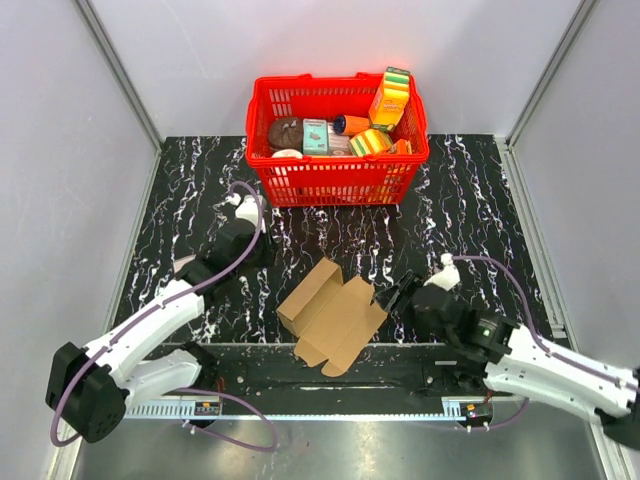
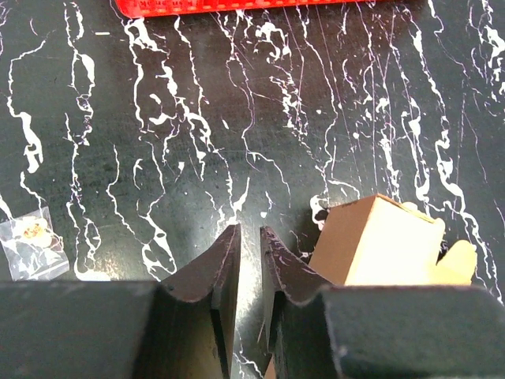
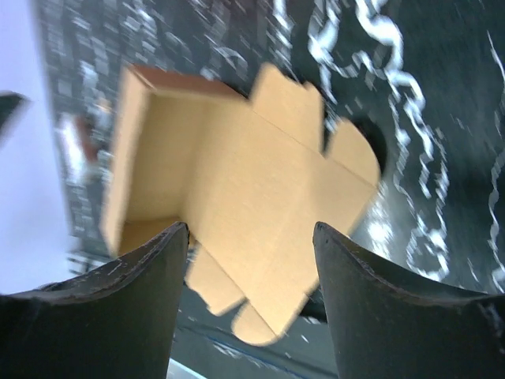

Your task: Fold the paper box

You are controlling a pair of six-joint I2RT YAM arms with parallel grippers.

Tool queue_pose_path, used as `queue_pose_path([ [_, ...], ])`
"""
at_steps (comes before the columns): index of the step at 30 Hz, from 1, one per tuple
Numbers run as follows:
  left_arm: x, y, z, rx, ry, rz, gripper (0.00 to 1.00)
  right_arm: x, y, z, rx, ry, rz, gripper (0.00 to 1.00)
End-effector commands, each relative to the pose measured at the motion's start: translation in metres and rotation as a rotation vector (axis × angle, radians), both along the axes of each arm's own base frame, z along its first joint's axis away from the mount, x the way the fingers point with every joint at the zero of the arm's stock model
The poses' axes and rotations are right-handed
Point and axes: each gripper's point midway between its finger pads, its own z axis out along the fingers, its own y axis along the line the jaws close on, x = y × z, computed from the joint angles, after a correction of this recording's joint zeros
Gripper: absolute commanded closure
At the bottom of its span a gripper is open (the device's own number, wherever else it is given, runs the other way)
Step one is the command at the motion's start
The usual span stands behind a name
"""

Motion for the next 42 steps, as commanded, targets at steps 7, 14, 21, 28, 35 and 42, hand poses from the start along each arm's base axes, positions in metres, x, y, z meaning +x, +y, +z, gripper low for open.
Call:
queue_pose_path([
  [7,-0.017,-0.005,0.025,-0.044,-0.029,-0.086,0.79,-0.034,0.035,-0.031,-0.134,0.167,-0.247,0.26],
  [14,-0.026,-0.006,0.029,-0.077,-0.042,-0.109,0.78,-0.073,0.054,-0.056,-0.120,0.223,-0.286,0.26],
  [21,-0.027,-0.008,0.029,-0.085,-0.044,-0.116,0.78,-0.084,0.061,-0.081,-0.005,0.249,-0.261,0.26],
  [28,-0.028,-0.006,0.029,-0.079,-0.045,-0.113,0.78,-0.080,0.060,-0.093,0.069,0.208,-0.204,0.27],
  [35,-0.027,-0.005,0.026,-0.074,-0.040,-0.108,0.78,-0.085,0.080,-0.108,0.218,0.249,-0.162,0.32],
  [42,-0.027,-0.005,0.022,-0.067,-0.030,-0.107,0.78,-0.085,0.090,-0.113,0.243,0.233,-0.153,0.40],
])
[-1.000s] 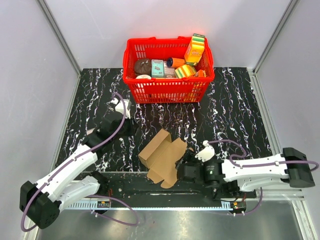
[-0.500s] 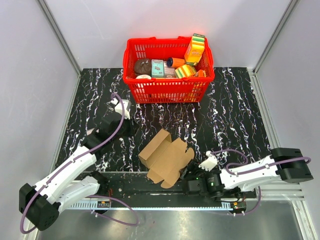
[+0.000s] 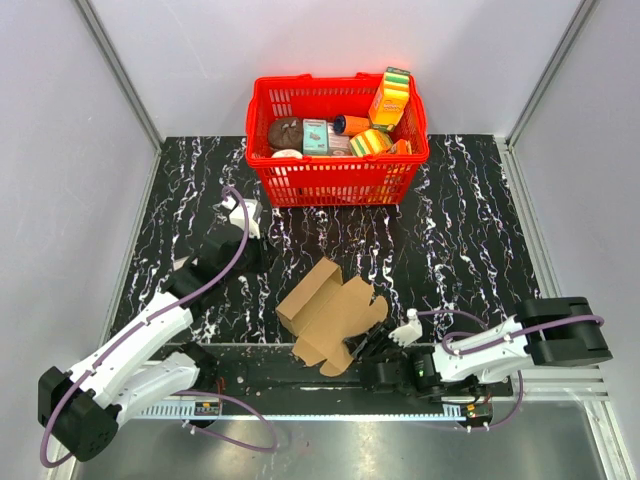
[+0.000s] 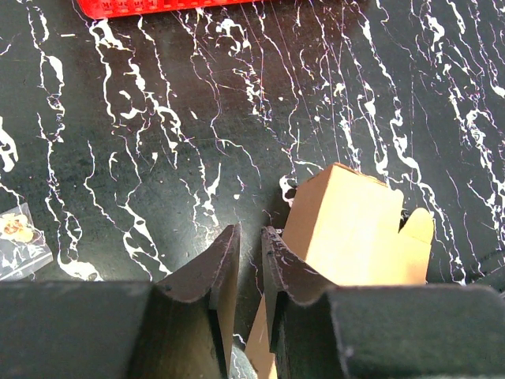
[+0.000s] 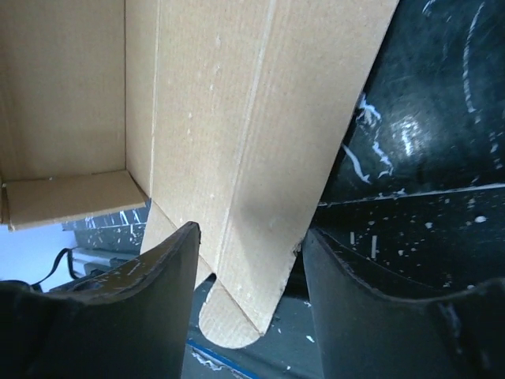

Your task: Fold the paper box

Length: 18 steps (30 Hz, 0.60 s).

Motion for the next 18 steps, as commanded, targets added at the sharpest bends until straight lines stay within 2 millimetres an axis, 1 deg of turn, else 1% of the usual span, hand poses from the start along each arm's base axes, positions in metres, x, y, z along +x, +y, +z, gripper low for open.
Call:
queue_pose_path([
  [1,0.001,-0.001,-0.001,-0.001,-0.012,-0.012,0.78,0.001,0.016,0.008,0.188,0.053,-0.078,0.42],
  [3,0.001,-0.002,-0.001,0.000,-0.009,-0.013,0.78,0.001,0.019,0.010,0.200,0.039,-0.072,0.48],
  [6,0.001,-0.002,-0.002,0.001,-0.008,-0.013,0.77,0.000,0.022,0.013,0.192,0.019,-0.060,0.55],
  [15,0.000,-0.001,-0.001,-0.003,-0.013,-0.009,0.77,-0.002,0.032,0.028,0.186,-0.044,-0.039,0.68],
  [18,0.001,0.000,0.002,-0.006,-0.022,-0.005,0.77,-0.001,0.033,0.037,0.174,-0.077,-0.031,0.76],
])
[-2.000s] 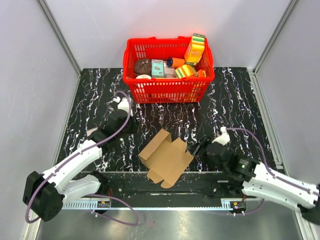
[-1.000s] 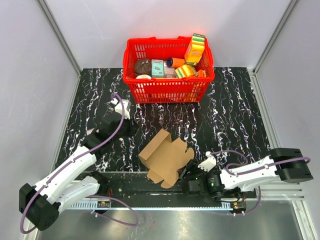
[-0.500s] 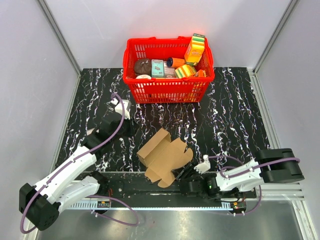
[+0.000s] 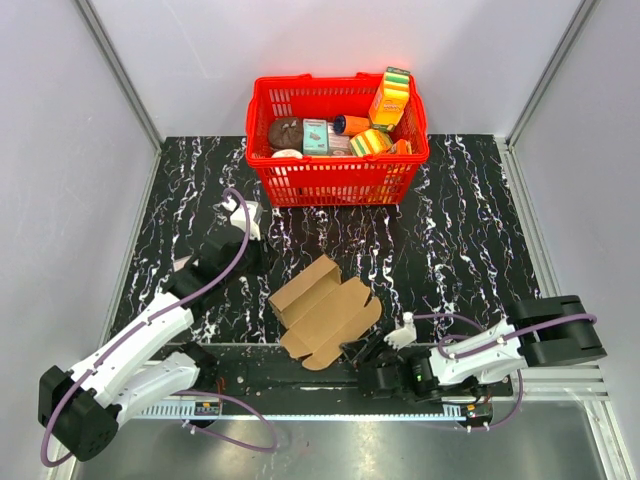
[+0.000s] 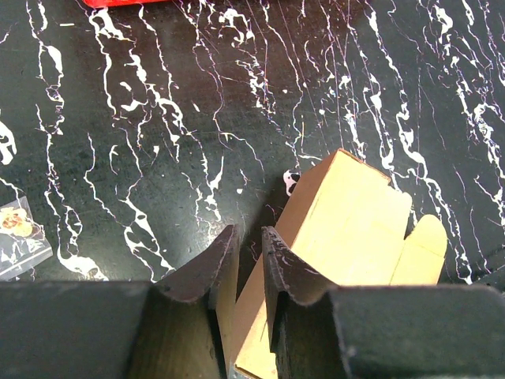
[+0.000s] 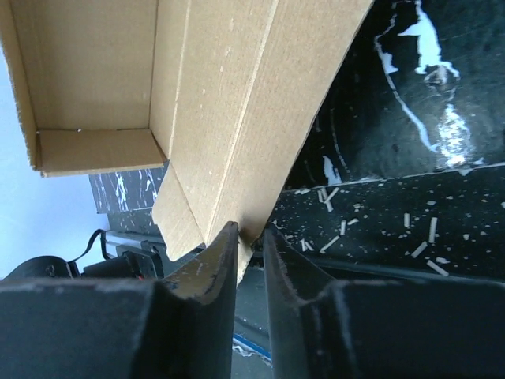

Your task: Fold the paper box

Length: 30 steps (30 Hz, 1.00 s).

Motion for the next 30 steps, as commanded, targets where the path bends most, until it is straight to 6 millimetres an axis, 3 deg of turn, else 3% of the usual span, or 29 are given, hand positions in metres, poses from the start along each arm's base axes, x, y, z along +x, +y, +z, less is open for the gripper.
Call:
queue_pose_path([
  [1,0.003,-0.001,0.010,-0.014,-0.037,-0.003,0.77,0.008,0.009,0.028,0.053,-0.069,-0.053,0.78],
  [13,0.002,0.002,0.016,-0.016,-0.051,0.009,0.76,0.018,-0.006,0.055,-0.042,-0.183,-0.041,1.00],
  [15,0.002,0.005,0.017,-0.011,-0.056,0.018,0.75,0.021,-0.006,0.077,-0.037,-0.212,-0.040,1.00],
  [16,0.003,0.005,0.022,-0.013,-0.065,0.020,0.75,0.023,-0.015,0.078,-0.108,-0.240,-0.020,1.00],
  [18,0.004,0.008,0.027,-0.007,-0.074,0.030,0.75,0.025,-0.019,0.107,-0.093,-0.257,-0.017,1.00],
  [19,0.005,0.008,0.033,-0.008,-0.086,0.034,0.75,0.027,-0.033,0.106,-0.176,-0.280,0.002,1.00],
  [21,0.004,0.011,0.039,-0.004,-0.095,0.038,0.74,0.029,-0.044,0.139,-0.148,-0.283,0.002,1.00],
  [22,0.004,0.011,0.045,-0.007,-0.105,0.041,0.75,0.031,-0.060,0.141,-0.226,-0.304,0.023,1.00],
  [24,0.004,0.015,0.058,-0.012,-0.131,0.054,0.75,0.033,-0.074,0.176,-0.186,-0.308,0.035,1.00],
  [26,0.003,0.019,0.076,-0.025,-0.171,0.069,0.76,0.036,-0.097,0.191,-0.229,-0.329,0.061,1.00],
  [27,0.002,0.023,0.081,-0.023,-0.177,0.084,0.76,0.036,-0.101,0.211,-0.202,-0.331,0.065,1.00],
  [30,0.000,0.032,0.103,-0.035,-0.226,0.111,0.76,0.039,-0.124,0.234,-0.274,-0.361,0.100,1.00],
])
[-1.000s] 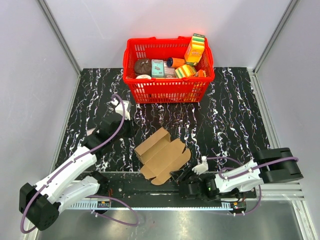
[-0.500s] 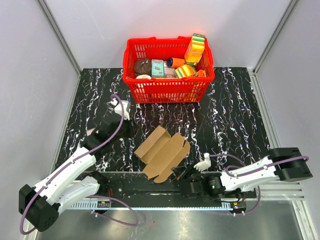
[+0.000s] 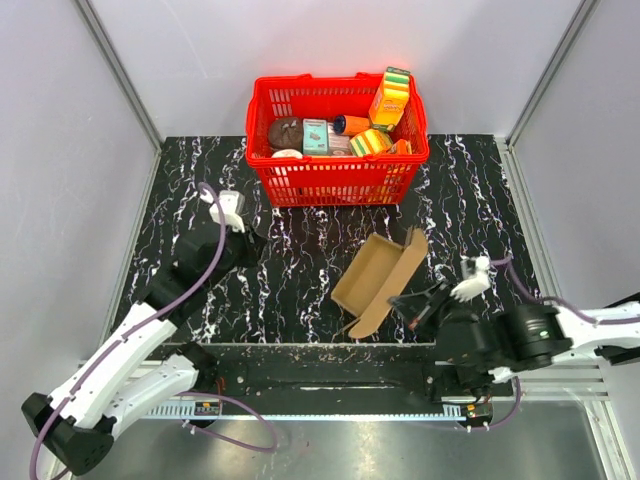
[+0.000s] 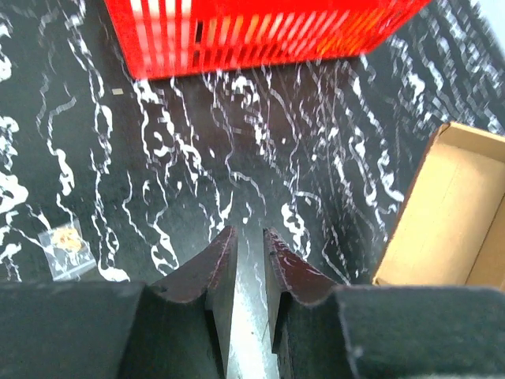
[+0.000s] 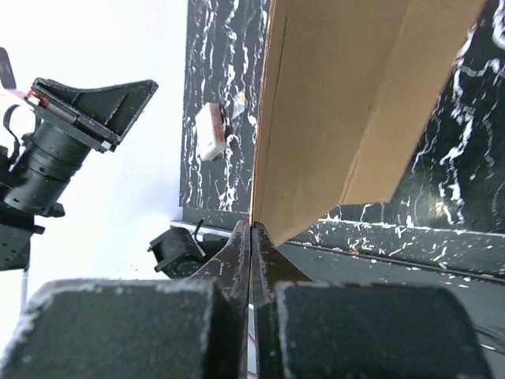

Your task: Fold the paper box

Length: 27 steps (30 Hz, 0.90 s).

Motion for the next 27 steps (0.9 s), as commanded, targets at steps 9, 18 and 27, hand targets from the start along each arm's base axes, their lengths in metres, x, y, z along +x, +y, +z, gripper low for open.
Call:
queue_pose_path([
  [9,-0.008,0.029,0.079,-0.040,-0.180,0.089,0.76,0.011,-0.063,0.056,-0.391,-0.168,0.098,1.00],
  [18,-0.009,0.032,0.088,-0.035,-0.197,0.093,0.76,0.001,-0.072,0.079,-0.433,-0.191,0.236,1.00],
  [27,-0.010,0.027,0.089,-0.050,-0.184,0.073,0.76,0.004,-0.045,0.076,-0.579,-0.223,0.235,1.00],
])
